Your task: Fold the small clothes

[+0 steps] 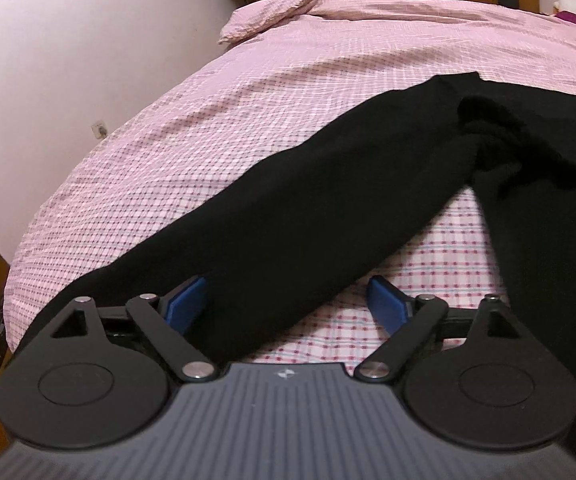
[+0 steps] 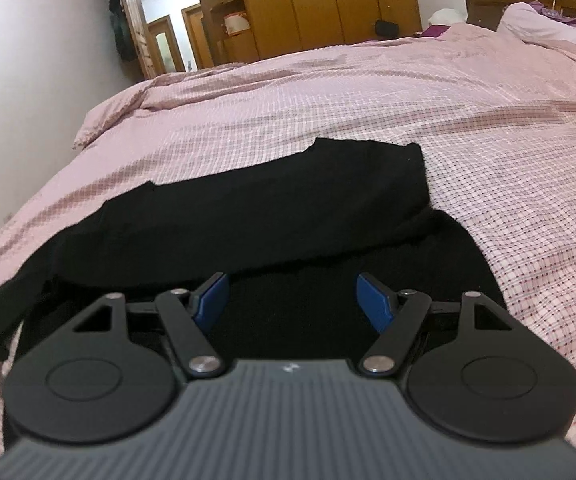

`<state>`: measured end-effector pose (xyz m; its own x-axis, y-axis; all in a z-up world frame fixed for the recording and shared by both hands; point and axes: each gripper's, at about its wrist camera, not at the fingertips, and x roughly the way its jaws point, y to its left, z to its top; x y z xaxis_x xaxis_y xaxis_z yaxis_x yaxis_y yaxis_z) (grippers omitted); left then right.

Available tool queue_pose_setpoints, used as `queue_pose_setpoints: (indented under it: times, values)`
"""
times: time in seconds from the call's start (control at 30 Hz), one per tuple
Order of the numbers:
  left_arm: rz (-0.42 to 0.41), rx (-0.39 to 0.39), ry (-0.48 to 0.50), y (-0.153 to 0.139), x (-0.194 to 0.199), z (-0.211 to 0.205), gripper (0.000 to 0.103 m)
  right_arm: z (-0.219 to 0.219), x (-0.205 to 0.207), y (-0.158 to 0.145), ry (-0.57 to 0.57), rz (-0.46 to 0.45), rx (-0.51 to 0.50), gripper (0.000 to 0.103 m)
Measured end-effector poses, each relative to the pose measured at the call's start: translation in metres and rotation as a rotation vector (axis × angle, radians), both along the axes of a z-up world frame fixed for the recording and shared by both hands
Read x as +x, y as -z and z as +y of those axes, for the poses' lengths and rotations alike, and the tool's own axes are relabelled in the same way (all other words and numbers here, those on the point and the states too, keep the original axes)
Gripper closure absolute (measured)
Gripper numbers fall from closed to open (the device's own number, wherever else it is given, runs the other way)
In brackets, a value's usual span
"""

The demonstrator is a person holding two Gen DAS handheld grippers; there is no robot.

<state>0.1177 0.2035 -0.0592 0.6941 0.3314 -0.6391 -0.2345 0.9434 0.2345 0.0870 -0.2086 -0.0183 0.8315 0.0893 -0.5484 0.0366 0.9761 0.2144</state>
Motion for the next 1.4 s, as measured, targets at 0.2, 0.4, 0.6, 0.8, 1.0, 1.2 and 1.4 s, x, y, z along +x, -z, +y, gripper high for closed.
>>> queue_pose_setpoints:
  times: [0.2,0.4,0.6,0.8,1.0,1.2,1.4]
  values:
    - [-0.043,0.002,-0.063,0.008,-0.002,0.012,0.008,0.009,0.004,0.006,-0.037,0.016,0.007,0.031]
    - [-0.094,0.02,-0.113,0.014,0.011,0.025,0.005,0.01,0.003,0.011,-0.048,0.024,0.037,0.031]
    - [-0.126,-0.042,-0.142,0.013,0.01,0.032,0.012,0.004,0.0,0.014,-0.037,0.023,0.074,0.031]
    - [-0.212,-0.013,-0.159,-0.003,0.013,0.027,0.079,0.006,-0.003,0.014,-0.041,0.013,0.06,0.031]
    - [-0.353,-0.055,-0.168,-0.042,0.017,0.026,0.085,-0.001,-0.008,0.012,-0.04,-0.002,0.086,0.031]
    - [-0.491,-0.039,-0.052,-0.09,0.018,-0.008,0.085,-0.01,-0.009,0.013,-0.02,-0.003,0.125,0.031]
    - [-0.539,-0.04,0.09,-0.112,0.024,-0.055,0.085,-0.018,-0.013,0.012,-0.015,-0.016,0.141,0.031]
